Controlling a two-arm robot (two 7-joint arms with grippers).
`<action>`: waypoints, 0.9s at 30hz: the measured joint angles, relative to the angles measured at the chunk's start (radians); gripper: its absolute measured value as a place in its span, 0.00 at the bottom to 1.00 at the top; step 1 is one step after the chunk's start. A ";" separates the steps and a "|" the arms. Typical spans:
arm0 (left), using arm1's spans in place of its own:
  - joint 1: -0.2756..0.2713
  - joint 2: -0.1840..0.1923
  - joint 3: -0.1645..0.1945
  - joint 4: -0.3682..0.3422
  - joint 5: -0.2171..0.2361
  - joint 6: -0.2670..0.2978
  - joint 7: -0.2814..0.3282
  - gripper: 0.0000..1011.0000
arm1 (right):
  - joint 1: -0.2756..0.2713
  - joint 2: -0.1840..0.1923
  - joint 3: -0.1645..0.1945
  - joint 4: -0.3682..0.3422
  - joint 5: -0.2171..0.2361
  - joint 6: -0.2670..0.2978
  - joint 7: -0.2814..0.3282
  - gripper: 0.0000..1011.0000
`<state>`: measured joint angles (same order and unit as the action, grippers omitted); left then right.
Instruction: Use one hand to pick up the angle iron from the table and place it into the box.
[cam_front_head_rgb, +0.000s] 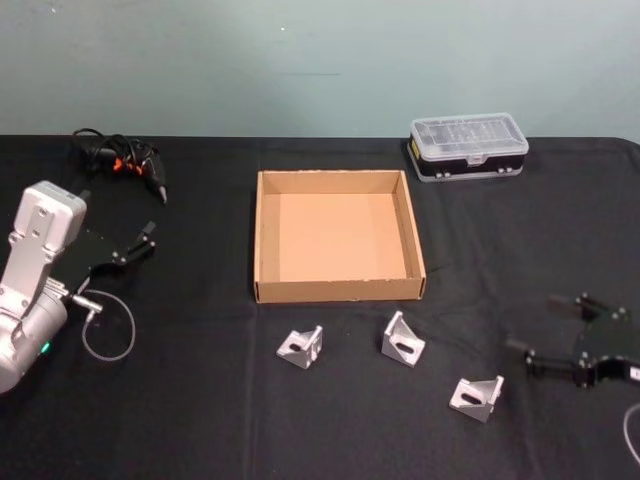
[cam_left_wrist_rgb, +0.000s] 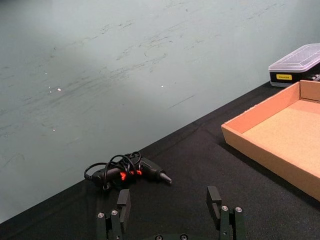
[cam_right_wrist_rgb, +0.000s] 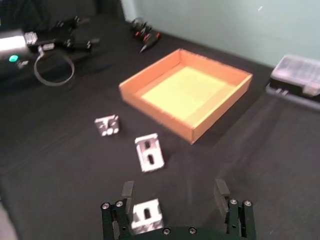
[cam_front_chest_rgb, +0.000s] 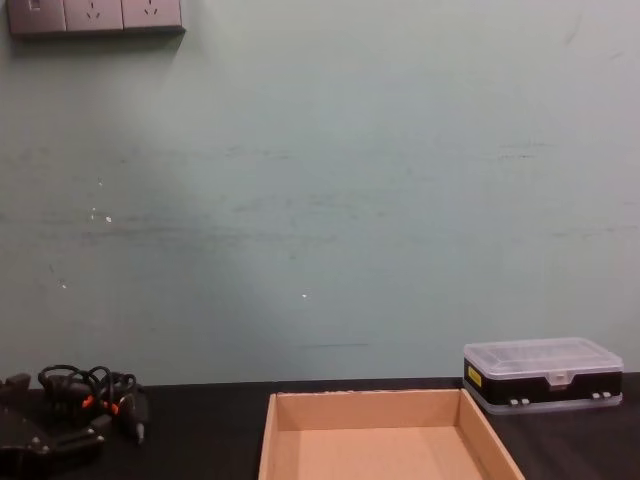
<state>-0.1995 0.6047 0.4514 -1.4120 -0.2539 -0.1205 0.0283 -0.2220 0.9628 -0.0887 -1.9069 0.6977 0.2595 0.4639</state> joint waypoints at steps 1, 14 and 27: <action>0.000 0.000 0.000 0.000 0.000 0.000 0.000 0.99 | -0.001 0.010 -0.007 0.003 0.004 0.007 0.012 0.99; 0.000 0.000 0.000 0.000 0.000 0.000 0.000 0.99 | 0.055 0.072 -0.106 0.048 -0.023 0.013 0.096 0.99; 0.000 0.000 0.000 0.000 0.000 0.000 0.000 0.99 | 0.120 0.086 -0.194 0.074 -0.087 0.002 0.149 0.99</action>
<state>-0.1995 0.6047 0.4515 -1.4120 -0.2539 -0.1205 0.0283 -0.1023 1.0483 -0.2830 -1.8331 0.6106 0.2617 0.6132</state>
